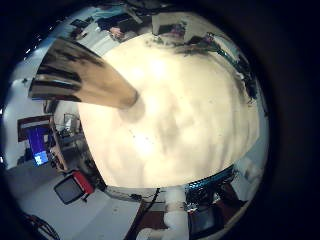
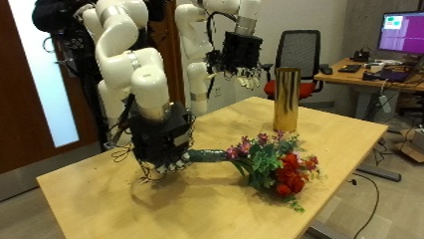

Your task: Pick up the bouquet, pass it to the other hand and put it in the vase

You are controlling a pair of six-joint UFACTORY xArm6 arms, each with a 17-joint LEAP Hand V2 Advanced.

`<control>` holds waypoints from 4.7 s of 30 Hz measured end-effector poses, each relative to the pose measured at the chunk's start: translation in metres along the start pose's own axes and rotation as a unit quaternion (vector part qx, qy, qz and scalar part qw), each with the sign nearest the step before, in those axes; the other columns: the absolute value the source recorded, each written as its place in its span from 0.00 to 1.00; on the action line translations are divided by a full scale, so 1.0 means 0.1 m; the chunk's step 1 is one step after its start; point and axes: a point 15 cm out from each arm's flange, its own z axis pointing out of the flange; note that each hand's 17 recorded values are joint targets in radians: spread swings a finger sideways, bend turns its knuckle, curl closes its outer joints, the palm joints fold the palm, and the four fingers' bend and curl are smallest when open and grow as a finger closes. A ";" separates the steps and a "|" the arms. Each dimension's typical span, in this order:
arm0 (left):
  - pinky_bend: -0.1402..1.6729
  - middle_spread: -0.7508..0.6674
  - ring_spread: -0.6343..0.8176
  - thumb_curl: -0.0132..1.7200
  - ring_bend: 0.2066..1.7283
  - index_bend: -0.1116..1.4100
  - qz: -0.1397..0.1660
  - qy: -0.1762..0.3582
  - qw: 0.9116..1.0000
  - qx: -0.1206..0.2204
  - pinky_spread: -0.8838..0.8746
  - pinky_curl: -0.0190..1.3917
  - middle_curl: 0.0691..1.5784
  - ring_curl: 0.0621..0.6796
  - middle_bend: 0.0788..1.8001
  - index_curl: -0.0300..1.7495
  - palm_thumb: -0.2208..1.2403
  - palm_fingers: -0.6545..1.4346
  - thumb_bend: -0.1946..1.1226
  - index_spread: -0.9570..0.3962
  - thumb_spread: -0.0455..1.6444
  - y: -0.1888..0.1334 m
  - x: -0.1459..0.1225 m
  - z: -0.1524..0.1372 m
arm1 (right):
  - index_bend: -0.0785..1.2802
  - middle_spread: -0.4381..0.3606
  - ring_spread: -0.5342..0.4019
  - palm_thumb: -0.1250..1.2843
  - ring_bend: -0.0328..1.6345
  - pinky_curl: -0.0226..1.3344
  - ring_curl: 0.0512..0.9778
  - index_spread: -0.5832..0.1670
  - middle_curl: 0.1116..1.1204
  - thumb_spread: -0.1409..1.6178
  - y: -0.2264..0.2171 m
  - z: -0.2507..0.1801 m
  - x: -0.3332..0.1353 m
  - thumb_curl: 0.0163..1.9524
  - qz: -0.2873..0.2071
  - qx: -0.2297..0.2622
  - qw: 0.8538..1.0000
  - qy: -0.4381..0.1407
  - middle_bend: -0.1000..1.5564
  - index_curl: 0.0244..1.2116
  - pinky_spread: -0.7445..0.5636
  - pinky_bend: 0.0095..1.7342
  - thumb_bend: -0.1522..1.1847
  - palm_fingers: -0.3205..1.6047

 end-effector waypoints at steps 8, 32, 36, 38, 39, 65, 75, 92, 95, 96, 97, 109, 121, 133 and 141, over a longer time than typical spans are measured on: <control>0.17 0.68 0.77 0.18 0.15 0.20 -0.013 0.014 1.000 0.014 0.77 0.17 0.19 0.21 0.13 0.23 0.38 0.42 0.13 0.87 0.60 0.00 -0.07 -0.09 | 0.81 0.36 0.35 0.96 0.86 0.55 0.65 0.40 0.68 0.59 0.34 -0.80 -0.41 0.34 -0.065 0.078 0.993 -0.064 0.85 0.80 0.42 0.79 0.13 0.75; 0.17 0.63 0.72 0.17 0.17 0.20 -0.005 0.249 0.964 0.099 0.75 0.15 0.20 0.20 0.15 0.26 0.28 0.45 0.12 0.84 0.58 0.00 0.19 -0.63 | 0.83 0.39 0.38 0.95 0.87 0.67 0.65 0.43 0.65 0.28 1.29 -0.95 -1.23 0.47 -0.240 0.110 0.874 -0.407 0.88 0.82 0.40 0.70 0.10 0.75; 0.18 0.67 0.72 0.17 0.19 0.19 0.003 0.299 0.945 0.135 0.74 0.16 0.19 0.21 0.13 0.25 0.26 0.44 0.12 0.86 0.56 -0.07 0.27 -0.83 | 0.83 0.39 0.38 0.94 0.87 0.68 0.65 0.43 0.65 0.26 1.32 -0.98 -1.35 0.48 -0.271 0.119 0.850 -0.435 0.88 0.81 0.40 0.69 0.10 0.75; 0.18 0.68 0.72 0.18 0.19 0.19 0.010 0.324 0.935 0.146 0.74 0.16 0.19 0.21 0.13 0.25 0.26 0.44 0.12 0.86 0.56 -0.10 0.35 -0.92 | 0.83 0.39 0.38 0.94 0.88 0.69 0.65 0.43 0.64 0.25 1.37 -0.96 -1.41 0.48 -0.284 0.110 0.843 -0.443 0.88 0.81 0.40 0.67 0.10 0.75; 0.18 0.68 0.72 0.18 0.20 0.19 0.015 0.338 0.929 0.151 0.74 0.17 0.19 0.21 0.13 0.24 0.26 0.44 0.12 0.87 0.55 -0.12 0.40 -0.96 | 0.84 0.39 0.38 0.94 0.88 0.70 0.65 0.43 0.64 0.24 1.42 -0.94 -1.47 0.48 -0.295 0.101 0.838 -0.448 0.88 0.81 0.39 0.67 0.10 0.75; 0.20 0.80 0.77 0.20 0.24 0.17 0.112 0.538 0.813 0.191 0.76 0.23 0.18 0.22 0.10 0.18 0.30 0.37 0.12 0.92 0.49 -0.04 1.00 -1.57 | 0.85 0.41 0.38 0.93 0.88 0.79 0.64 0.44 0.64 0.21 1.58 -0.44 -2.21 0.48 -0.345 0.010 0.789 -0.509 0.89 0.80 0.38 0.63 0.10 0.75; 0.20 0.71 0.78 0.20 0.24 0.17 0.081 0.567 0.805 0.154 0.76 0.23 0.20 0.21 0.18 0.16 0.33 0.40 0.12 0.95 0.49 -0.13 1.08 -1.57 | 0.85 0.41 0.37 0.93 0.88 0.81 0.65 0.45 0.64 0.21 1.67 -0.40 -2.30 0.49 -0.359 -0.002 0.784 -0.507 0.89 0.81 0.38 0.62 0.10 0.75; 0.18 0.50 0.60 0.20 0.30 0.19 0.066 0.587 0.801 0.098 0.68 0.21 0.28 0.21 0.37 0.18 0.39 0.51 0.13 0.87 0.51 -0.18 1.36 -1.76 | 0.85 0.41 0.37 0.93 0.87 0.82 0.65 0.46 0.64 0.21 1.85 -0.23 -2.48 0.49 -0.384 -0.035 0.787 -0.481 0.89 0.81 0.37 0.61 0.10 0.75; 0.18 0.42 0.48 0.20 0.34 0.20 0.066 0.583 0.806 0.074 0.63 0.21 0.33 0.23 0.43 0.19 0.43 0.54 0.13 0.82 0.52 -0.13 1.36 -1.76 | 0.85 0.41 0.37 0.93 0.87 0.83 0.65 0.46 0.64 0.21 1.84 -0.22 -2.47 0.49 -0.383 -0.035 0.788 -0.481 0.89 0.81 0.37 0.61 0.10 0.75; 0.23 0.38 0.38 0.21 0.38 0.19 0.065 0.580 0.810 0.063 0.56 0.22 0.36 0.26 0.46 0.20 0.46 0.59 0.13 0.79 0.53 -0.12 1.36 -1.75 | 0.85 0.41 0.37 0.93 0.87 0.83 0.65 0.46 0.64 0.21 1.84 -0.22 -2.47 0.49 -0.383 -0.034 0.788 -0.481 0.89 0.81 0.37 0.61 0.10 0.75; 0.26 0.35 0.32 0.21 0.41 0.19 0.065 0.576 0.813 0.050 0.52 0.23 0.38 0.29 0.47 0.20 0.48 0.59 0.13 0.77 0.54 -0.11 1.36 -1.72 | 0.85 0.41 0.37 0.93 0.87 0.83 0.65 0.46 0.64 0.21 1.84 -0.22 -2.47 0.49 -0.383 -0.035 0.788 -0.481 0.89 0.81 0.37 0.61 0.10 0.75; 0.59 0.21 0.10 0.21 0.62 0.16 0.098 0.553 0.823 -0.088 0.16 0.34 0.50 0.50 0.50 0.21 0.60 0.67 0.14 0.66 0.55 0.05 1.42 -1.58 | 0.85 0.41 0.37 0.93 0.87 0.84 0.66 0.46 0.64 0.21 1.84 -0.21 -2.47 0.49 -0.380 -0.037 0.789 -0.482 0.89 0.81 0.38 0.60 0.10 0.75; 0.79 0.11 0.14 0.27 0.80 0.32 0.076 0.599 0.797 0.023 0.17 0.43 0.67 0.74 0.46 0.33 0.83 0.85 0.14 0.37 0.51 -0.18 1.36 -1.83 | 0.79 0.39 0.36 0.80 0.83 0.82 0.64 0.45 0.62 0.44 1.77 -0.16 -2.45 0.44 -0.369 -0.030 0.793 -0.484 0.85 0.78 0.37 0.64 0.09 0.73; 0.76 0.10 0.15 0.40 0.83 0.35 0.094 0.600 0.791 0.077 0.18 0.44 0.71 0.79 0.52 0.61 0.92 0.81 0.13 0.19 0.29 -0.16 1.25 -1.99 | 0.33 0.40 0.32 0.75 0.68 0.63 0.52 0.37 0.46 0.53 1.67 -0.13 -2.44 0.35 -0.362 -0.016 0.800 -0.478 0.53 0.61 0.23 0.55 0.10 0.25; 0.74 0.10 0.15 0.46 0.82 0.30 0.113 0.582 0.796 0.120 0.19 0.45 0.70 0.80 0.53 0.73 0.93 0.81 0.13 0.15 0.21 -0.11 1.18 -2.24 | 0.19 0.57 0.63 0.71 0.37 0.44 0.27 0.35 0.25 0.60 1.58 -0.15 -2.39 0.30 -0.348 -0.011 0.801 -0.488 0.27 0.38 0.66 0.30 0.09 0.10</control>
